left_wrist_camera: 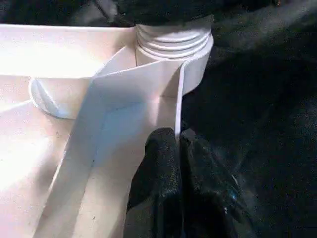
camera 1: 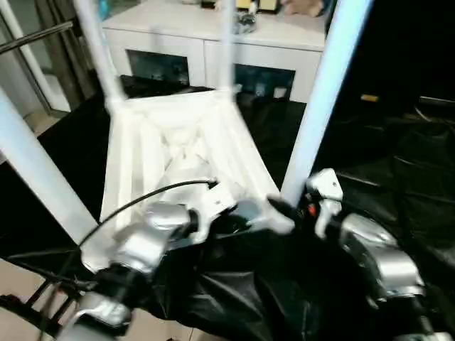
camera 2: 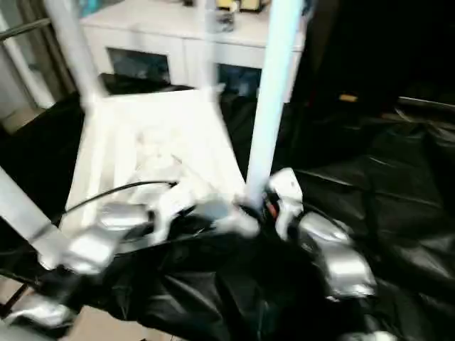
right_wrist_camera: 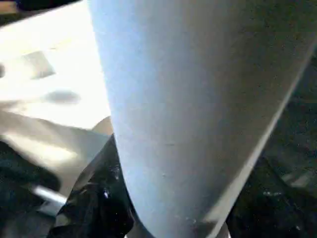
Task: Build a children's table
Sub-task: Rotate leg to tighten
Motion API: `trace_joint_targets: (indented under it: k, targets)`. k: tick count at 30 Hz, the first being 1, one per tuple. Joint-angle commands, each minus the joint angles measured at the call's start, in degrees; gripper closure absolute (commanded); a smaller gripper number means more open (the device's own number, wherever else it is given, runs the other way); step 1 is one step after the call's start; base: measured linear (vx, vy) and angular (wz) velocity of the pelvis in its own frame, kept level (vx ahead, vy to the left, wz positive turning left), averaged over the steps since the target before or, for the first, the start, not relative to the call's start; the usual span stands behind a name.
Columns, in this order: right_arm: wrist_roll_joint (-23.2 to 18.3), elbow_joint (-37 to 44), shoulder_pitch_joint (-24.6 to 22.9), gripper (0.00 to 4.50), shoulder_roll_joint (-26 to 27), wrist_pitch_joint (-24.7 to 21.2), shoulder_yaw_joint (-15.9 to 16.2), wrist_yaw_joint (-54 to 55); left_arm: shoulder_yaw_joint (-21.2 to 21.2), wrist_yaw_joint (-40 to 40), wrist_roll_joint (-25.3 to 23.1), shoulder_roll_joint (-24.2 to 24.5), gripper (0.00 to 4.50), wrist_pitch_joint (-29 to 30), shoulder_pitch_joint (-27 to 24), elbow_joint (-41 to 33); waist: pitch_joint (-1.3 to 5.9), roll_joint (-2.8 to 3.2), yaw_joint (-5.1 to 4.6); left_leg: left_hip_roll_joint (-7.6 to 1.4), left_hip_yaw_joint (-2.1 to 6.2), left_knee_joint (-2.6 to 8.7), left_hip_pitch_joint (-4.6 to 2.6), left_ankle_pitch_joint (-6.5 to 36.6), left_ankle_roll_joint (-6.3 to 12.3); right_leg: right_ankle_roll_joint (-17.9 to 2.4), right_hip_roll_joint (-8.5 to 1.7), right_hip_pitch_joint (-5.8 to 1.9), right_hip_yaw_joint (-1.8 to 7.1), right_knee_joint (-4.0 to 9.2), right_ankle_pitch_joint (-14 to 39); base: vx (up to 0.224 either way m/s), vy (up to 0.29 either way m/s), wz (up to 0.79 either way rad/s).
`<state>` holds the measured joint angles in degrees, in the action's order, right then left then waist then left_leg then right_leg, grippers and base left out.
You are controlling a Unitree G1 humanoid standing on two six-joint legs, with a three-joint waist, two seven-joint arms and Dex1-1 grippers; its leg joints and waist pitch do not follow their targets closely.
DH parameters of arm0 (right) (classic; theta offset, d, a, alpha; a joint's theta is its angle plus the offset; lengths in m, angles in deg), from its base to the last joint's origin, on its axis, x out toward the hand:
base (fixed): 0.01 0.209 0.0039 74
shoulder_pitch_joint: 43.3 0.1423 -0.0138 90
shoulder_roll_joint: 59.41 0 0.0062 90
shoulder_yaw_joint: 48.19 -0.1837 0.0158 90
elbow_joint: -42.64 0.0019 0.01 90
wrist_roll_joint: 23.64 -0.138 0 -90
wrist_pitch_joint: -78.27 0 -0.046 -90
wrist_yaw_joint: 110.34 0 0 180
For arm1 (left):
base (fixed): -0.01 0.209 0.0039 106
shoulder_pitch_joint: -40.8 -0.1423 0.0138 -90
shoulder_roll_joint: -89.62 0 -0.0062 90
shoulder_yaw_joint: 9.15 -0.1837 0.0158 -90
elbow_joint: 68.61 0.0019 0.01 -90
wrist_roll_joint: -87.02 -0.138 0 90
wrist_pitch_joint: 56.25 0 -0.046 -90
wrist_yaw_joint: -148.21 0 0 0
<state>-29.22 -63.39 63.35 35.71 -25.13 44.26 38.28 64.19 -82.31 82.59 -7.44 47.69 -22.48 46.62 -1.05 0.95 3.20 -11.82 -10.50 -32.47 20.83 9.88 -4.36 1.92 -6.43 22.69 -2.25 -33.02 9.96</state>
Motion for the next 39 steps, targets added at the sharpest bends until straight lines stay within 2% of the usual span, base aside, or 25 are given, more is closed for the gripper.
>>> trace_joint_targets:
  k: [1,3,4,5,6,7,8,9,10,11,13,16,17,18,19,20,21,22,24,27,30,33,34,37,39]
  targets:
    - [1.7,-4.8,-1.1,2.51,5.9,-3.3,7.3,2.1,-1.8,4.8,0.7,-5.3,4.50,-0.4,2.0,-0.2,1.54,-0.86,-0.42,-0.01,0.51,4.17,-0.84,25.3,-0.98,-3.1,-0.84,-0.46,0.23,6.23,36.0,0.000,0.000,0.00]
    - [2.9,-6.8,0.5,2.51,8.1,-2.5,6.4,6.1,-3.0,4.5,-0.1,-6.0,4.50,-0.5,1.9,-0.6,1.54,-0.60,-0.99,0.05,0.98,4.42,-0.65,26.9,-1.46,-2.5,-0.84,-0.45,-0.11,6.39,37.0,0.000,0.000,0.00]
    - [2.2,-7.1,1.0,2.19,8.8,-2.3,5.7,6.1,-3.3,4.0,-0.2,-5.9,4.50,-0.6,1.8,-0.8,1.50,-0.58,-1.20,0.10,1.03,4.41,-0.68,27.6,-1.51,-2.4,-0.78,-0.31,-0.18,6.53,37.2,0.000,0.000,0.00]
    - [1.5,-7.1,1.3,2.19,9.4,-2.2,4.9,6.1,-3.4,3.4,-0.2,-5.6,4.50,-0.8,1.7,-1.0,1.46,-0.36,-1.56,0.10,1.26,4.43,-0.91,29.4,-1.51,-2.4,-0.72,-0.27,-0.47,6.78,37.5,0.000,0.000,0.00]
    - [0.5,-6.9,1.4,1.86,9.7,-2.7,4.3,5.5,-3.5,2.9,-0.2,-5.2,4.50,-0.9,1.7,-1.1,1.56,-0.04,-1.70,0.08,1.42,4.52,-0.94,30.2,-1.36,-2.5,-0.77,-0.39,-0.58,6.84,36.9,0.000,0.000,0.00]
    - [-0.5,-6.6,1.5,1.86,9.9,-3.2,3.8,4.9,-3.5,2.5,-0.2,-4.9,4.50,-1.0,1.6,-1.3,1.53,-0.12,-1.86,0.04,1.42,4.65,-0.91,30.5,-1.20,-2.7,-0.70,-0.46,-0.63,6.96,36.4,0.000,0.000,0.00]
    - [-0.9,-5.4,1.2,1.77,9.2,-3.3,4.2,3.0,-3.9,0.2,0.1,-3.7,4.50,-2.1,1.2,-2.1,1.71,-0.07,-1.86,-0.14,1.59,4.94,-0.70,30.2,-1.06,-3.3,-0.77,-0.89,-0.65,6.70,34.0,0.000,0.000,0.00]
    - [-0.9,-5.3,1.2,1.77,9.0,-3.3,4.2,2.8,-4.0,-0.1,0.1,-3.5,4.50,-2.2,1.2,-2.3,1.71,-0.09,-1.87,-0.26,1.55,5.11,-0.40,29.9,-1.02,-3.9,-0.74,-0.97,-0.45,6.46,31.9,0.000,0.000,0.00]
    - [-0.8,-4.5,1.1,1.50,7.8,-3.1,4.6,1.1,-3.9,-2.1,0.8,-2.5,4.50,-1.8,0.8,-3.3,1.76,0.22,-1.76,-0.29,1.54,5.14,-0.44,29.7,-1.08,-4.3,-0.78,-0.98,-0.34,6.31,30.9,0.000,0.000,0.00]
    - [-0.9,-3.7,1.1,1.41,6.7,-2.8,4.9,-0.3,-3.9,-3.7,1.4,-1.8,4.50,-1.6,0.5,-4.2,1.85,-0.07,-1.78,-0.33,1.37,5.12,-0.34,29.2,-0.97,-5.0,-0.74,-0.99,-0.11,6.08,29.0,0.000,0.000,0.00]
    - [-1.5,-1.9,0.8,1.33,4.2,-2.4,5.8,-4.6,-3.8,-6.4,2.4,-0.1,4.50,-1.3,0.0,-5.7,2.03,-0.10,-1.48,-0.45,1.22,5.10,-0.28,27.5,-0.59,-6.3,-0.76,-1.22,0.16,5.62,25.7,0.000,0.000,0.00]
    - [-2.1,-0.1,0.1,1.33,1.9,-1.2,6.7,-9.2,-3.8,-8.4,2.9,1.3,4.50,-2.3,-0.4,-6.4,2.32,-0.21,-1.15,-0.60,0.65,4.74,-0.04,22.8,0.50,-9.1,-0.68,-1.52,0.62,4.66,17.7,0.017,-0.004,0.01]
    - [-3.5,1.6,-0.5,1.33,-0.1,-1.1,7.0,-13.1,-3.9,-10.4,3.6,2.5,4.50,-2.8,-0.9,-7.1,2.41,-0.27,-1.10,-0.65,0.38,4.54,-0.06,21.1,1.24,-10.2,-0.61,-1.49,0.74,4.40,15.4,0.058,-0.018,0.05]
    - [-5.1,3.6,-1.2,1.33,-2.4,-1.3,7.2,-17.4,-3.9,-13.0,4.4,4.0,4.50,-3.3,-1.4,-7.9,2.50,-0.30,-0.82,-0.63,0.35,4.37,0.01,19.8,2.21,-10.6,-0.59,-1.87,0.70,4.14,14.2,0.067,-0.022,0.05]
    - [-6.6,5.5,-1.9,1.33,-4.7,-1.8,7.5,-21.6,-3.9,-15.2,5.1,5.3,4.50,-3.2,-1.9,-8.7,2.58,-0.27,-0.73,-0.69,0.25,4.24,0.01,18.8,2.58,-11.0,-0.61,-1.88,0.77,3.99,12.9,0.109,-0.035,0.09]
    - [-8.2,7.8,-2.9,1.33,-8.1,-2.2,8.1,-27.2,-4.0,-17.9,5.7,7.2,4.50,-3.3,-2.6,-9.8,2.78,-0.14,-0.45,-0.88,0.09,3.93,-0.21,16.6,3.40,-12.3,-0.58,-1.78,0.85,3.63,9.3,0.079,-0.025,0.06]
    - [-8.2,7.8,-2.9,1.33,-8.1,-2.2,8.1,-27.2,-4.0,-17.9,5.7,7.2,4.50,-3.3,-2.6,-9.8,2.89,-0.21,-0.38,-0.86,0.10,3.72,-0.06,14.9,3.89,-13.0,-0.42,-2.08,0.81,3.21,6.5,0.079,-0.017,0.05]
    - [-8.6,8.8,-3.4,1.33,-10.3,-2.2,8.4,-30.5,-3.8,-19.4,6.1,8.3,4.50,-3.3,-2.8,-10.1,2.85,-0.20,-0.03,-0.78,-0.10,3.41,0.19,11.7,4.89,-14.2,-0.41,-2.12,0.87,2.67,1.9,0.066,-0.002,0.02]
    - [-9.0,9.2,-3.6,1.33,-12.8,-2.8,8.9,-34.4,-3.6,-21.7,6.5,10.0,4.50,-3.2,-3.0,-10.3,3.04,-0.10,0.49,-0.68,-0.21,3.01,0.01,8.9,6.01,-16.0,-0.49,-2.33,0.79,1.94,-2.1,0.033,-0.001,0.01]
    - [-9.3,9.4,-3.7,1.33,-14.9,-2.9,9.3,-37.4,-3.5,-23.5,6.8,11.4,4.50,-3.1,-3.0,-10.4,2.88,-0.14,0.69,-0.80,-0.30,3.00,-0.01,8.7,6.25,-16.5,-0.45,-2.44,0.68,1.89,-1.9,0.000,0.000,0.00]
    - [-10.9,10.3,-3.9,1.33,-18.3,-3.8,9.5,-41.1,-3.1,-25.8,8.1,13.6,4.50,-3.1,-2.4,-10.4,2.62,-0.35,1.11,-1.02,-0.35,3.32,-0.23,12.2,5.15,-15.8,-0.54,-2.34,0.71,2.27,4.2,0.000,0.000,0.00]
    - [-11.3,10.9,-4.1,1.33,-19.1,-4.1,9.5,-42.5,-2.9,-26.2,8.2,14.0,4.50,-3.0,-2.4,-10.4,2.46,-0.37,1.45,-1.14,-0.35,3.50,-0.35,14.0,4.03,-14.9,-0.71,-2.14,0.88,2.57,7.9,0.000,0.000,0.00]
    - [-11.2,11.1,-4.1,1.57,-19.6,-4.1,9.5,-43.0,-2.6,-26.2,8.2,14.1,4.50,-3.1,-2.2,-10.3,2.42,-0.51,1.62,-1.15,-0.35,3.54,-0.35,14.4,3.50,-14.4,-0.67,-2.10,0.95,2.65,8.9,0.000,0.000,0.00]
    - [-10.9,11.2,-4.1,1.65,-20.6,-4.0,9.7,-44.0,-2.2,-25.9,8.3,14.3,4.50,-3.3,-2.0,-9.9,2.37,-0.66,1.82,-1.13,-0.27,3.65,-0.44,15.2,2.52,-13.7,-0.73,-1.97,1.07,2.74,10.6,0.000,0.000,0.00]
    - [-10.6,10.8,-3.8,1.98,-20.5,-3.9,9.9,-43.7,-2.2,-25.5,8.4,14.1,4.50,-3.4,-2.0,-9.8,2.39,-0.64,1.83,-1.09,-0.29,3.58,-0.51,15.0,2.32,-13.8,-0.71,-1.90,1.13,2.70,9.9,0.000,0.000,0.00]
